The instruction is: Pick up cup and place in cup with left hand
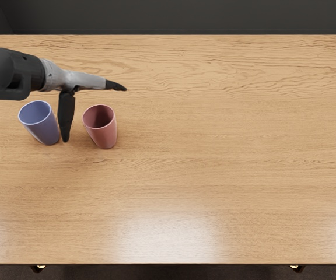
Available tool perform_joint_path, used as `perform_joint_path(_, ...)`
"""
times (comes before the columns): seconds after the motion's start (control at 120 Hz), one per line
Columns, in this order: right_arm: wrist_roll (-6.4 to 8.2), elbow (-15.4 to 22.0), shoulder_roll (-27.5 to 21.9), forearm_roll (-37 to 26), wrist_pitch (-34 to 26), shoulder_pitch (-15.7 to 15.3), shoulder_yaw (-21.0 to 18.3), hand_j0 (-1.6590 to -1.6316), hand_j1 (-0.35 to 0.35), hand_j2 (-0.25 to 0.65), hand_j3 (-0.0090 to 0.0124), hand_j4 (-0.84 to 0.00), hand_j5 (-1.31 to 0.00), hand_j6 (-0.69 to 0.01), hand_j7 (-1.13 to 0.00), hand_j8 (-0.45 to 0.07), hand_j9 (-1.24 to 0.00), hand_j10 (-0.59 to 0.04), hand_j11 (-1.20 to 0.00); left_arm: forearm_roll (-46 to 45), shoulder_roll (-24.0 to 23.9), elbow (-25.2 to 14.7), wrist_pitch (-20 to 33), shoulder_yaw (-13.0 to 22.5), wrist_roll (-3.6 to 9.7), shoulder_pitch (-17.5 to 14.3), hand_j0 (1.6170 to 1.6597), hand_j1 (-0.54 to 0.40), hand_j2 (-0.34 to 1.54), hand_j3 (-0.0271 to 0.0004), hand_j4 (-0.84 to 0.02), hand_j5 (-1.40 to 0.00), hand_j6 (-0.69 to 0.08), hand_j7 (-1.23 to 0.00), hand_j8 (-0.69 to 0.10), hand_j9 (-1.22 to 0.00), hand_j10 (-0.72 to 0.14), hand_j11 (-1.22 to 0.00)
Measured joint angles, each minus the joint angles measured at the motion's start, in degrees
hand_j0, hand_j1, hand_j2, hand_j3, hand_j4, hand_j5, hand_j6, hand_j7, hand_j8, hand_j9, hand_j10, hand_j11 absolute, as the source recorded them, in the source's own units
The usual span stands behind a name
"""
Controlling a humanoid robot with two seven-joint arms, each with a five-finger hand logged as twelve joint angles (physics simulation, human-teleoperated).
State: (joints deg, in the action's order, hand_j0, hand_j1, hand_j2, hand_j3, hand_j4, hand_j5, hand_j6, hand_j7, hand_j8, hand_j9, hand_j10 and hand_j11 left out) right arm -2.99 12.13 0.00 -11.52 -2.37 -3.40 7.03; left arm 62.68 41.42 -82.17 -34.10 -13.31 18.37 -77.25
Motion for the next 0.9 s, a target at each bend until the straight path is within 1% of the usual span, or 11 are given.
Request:
perform_joint_path(0.058,0.0,0.0,0.0,0.0,0.0,-0.01,-0.03,-1.6581,-0.32,-0.005,0.0,-0.024,-0.03,-0.024,-0.03,-0.024,-0.03,-0.024,-0.03,1.66,-3.35,1.1,0.77,0.0,5.64,0.0,1.6581,0.349,0.0,0.0,-0.004,0.0,-0.005,0.0,-0.005,0.0,-0.003,0.0)
perform_joint_path(0.083,0.0,0.0,0.0,0.0,0.0,-0.02,-0.02,-1.6581,-0.32,-0.005,0.0,-0.024,-0.03,-0.024,-0.03,-0.024,-0.03,-0.024,-0.03,2.73,-4.26,1.36,1.82,0.01,7.49,0.15,1.6581,0.349,0.0,0.0,-0.004,0.0,-0.005,0.0,-0.004,0.0,-0.003,0.0)
perform_joint_path(0.117,0.0,0.0,0.0,-0.02,0.0,-0.02,-0.04,-1.6581,-0.32,-0.005,0.0,-0.024,-0.03,-0.024,-0.03,-0.024,-0.03,-0.024,-0.03,3.97,-4.91,1.6,3.02,0.02,9.45,0.41,1.6581,0.349,0.0,0.0,-0.003,0.0,-0.005,0.0,-0.004,0.0,-0.003,0.0)
perform_joint_path(0.183,0.0,0.0,0.0,-0.03,0.0,-0.02,-0.06,-1.6581,-0.321,-0.005,0.0,-0.024,-0.03,-0.024,-0.03,-0.024,-0.03,-0.024,-0.03,5.54,-4.49,1.36,5.45,0.03,12.37,1.89,1.6581,0.349,0.0,0.0,-0.003,0.0,-0.004,0.0,-0.004,0.0,-0.003,0.0)
perform_joint_path(0.275,0.0,0.0,0.0,-0.01,0.0,-0.04,-0.07,-1.6581,-0.32,-0.005,0.0,-0.024,-0.03,-0.024,-0.03,-0.024,-0.03,-0.024,-0.03,6.54,-2.95,-1.05,9.95,0.0,14.68,4.6,1.6581,0.349,0.0,0.0,-0.004,0.0,-0.005,0.0,-0.005,0.0,-0.003,0.0)
perform_joint_path(0.35,0.0,0.0,0.0,-0.01,0.0,-0.08,-0.08,-1.6581,-0.32,-0.005,0.0,-0.024,-0.03,-0.024,-0.03,-0.024,-0.03,-0.024,-0.03,6.87,-3.41,-2.44,12.14,-0.02,15.68,5.15,1.6581,0.349,0.0,0.0,-0.004,0.0,-0.005,0.0,-0.004,0.0,-0.003,0.0)
perform_joint_path(0.458,0.0,0.0,0.0,-0.04,0.0,-0.1,-0.08,-1.6581,-0.32,-0.005,0.0,-0.024,-0.03,-0.024,-0.03,-0.024,-0.03,-0.024,-0.03,6.96,-4.52,-3.19,13.81,-0.03,16.3,6.01,1.6581,0.349,0.0,0.0,-0.003,0.0,-0.005,0.0,-0.004,0.0,-0.003,0.0)
perform_joint_path(0.517,0.0,-0.02,0.0,-0.04,0.0,-0.11,-0.1,-1.6581,-0.32,-0.005,0.0,-0.024,-0.03,-0.024,-0.03,-0.024,-0.03,-0.024,-0.03,7.01,-5.5,-3.34,15.16,0.0,16.44,7.72,1.6581,0.349,0.0,0.0,-0.004,0.0,-0.005,0.0,-0.005,0.0,-0.003,0.0)
perform_joint_path(0.658,0.0,-0.04,0.0,-0.06,0.0,-0.11,-0.15,-1.6581,-0.32,-0.005,0.0,-0.024,-0.03,-0.024,-0.03,-0.024,-0.03,-0.024,-0.03,7.18,-6.06,-3.48,17.1,-0.03,16.59,7.59,1.6581,0.349,0.0,0.0,-0.004,0.0,-0.005,0.0,-0.005,0.0,-0.003,0.0)
perform_joint_path(0.792,0.0,-0.06,0.0,-0.06,0.0,-0.12,-0.17,-1.6581,-0.32,-0.005,0.0,-0.024,-0.03,-0.024,-0.03,-0.024,-0.03,-0.024,-0.03,7.62,-8.01,-3.38,17.66,0.02,16.62,7.67,1.6581,0.349,0.0,0.0,-0.004,0.0,-0.005,0.0,-0.004,0.0,-0.003,0.0)
perform_joint_path(0.9,0.0,-0.06,0.0,-0.04,0.0,-0.11,-0.17,-1.6581,-0.32,-0.005,0.0,-0.024,-0.03,-0.024,-0.03,-0.024,-0.03,-0.024,-0.03,8.41,-8.11,-3.23,17.83,0.21,16.63,7.82,1.6581,0.347,0.0,0.0,-0.005,0.0,-0.006,0.0,-0.006,0.0,-0.005,0.0)
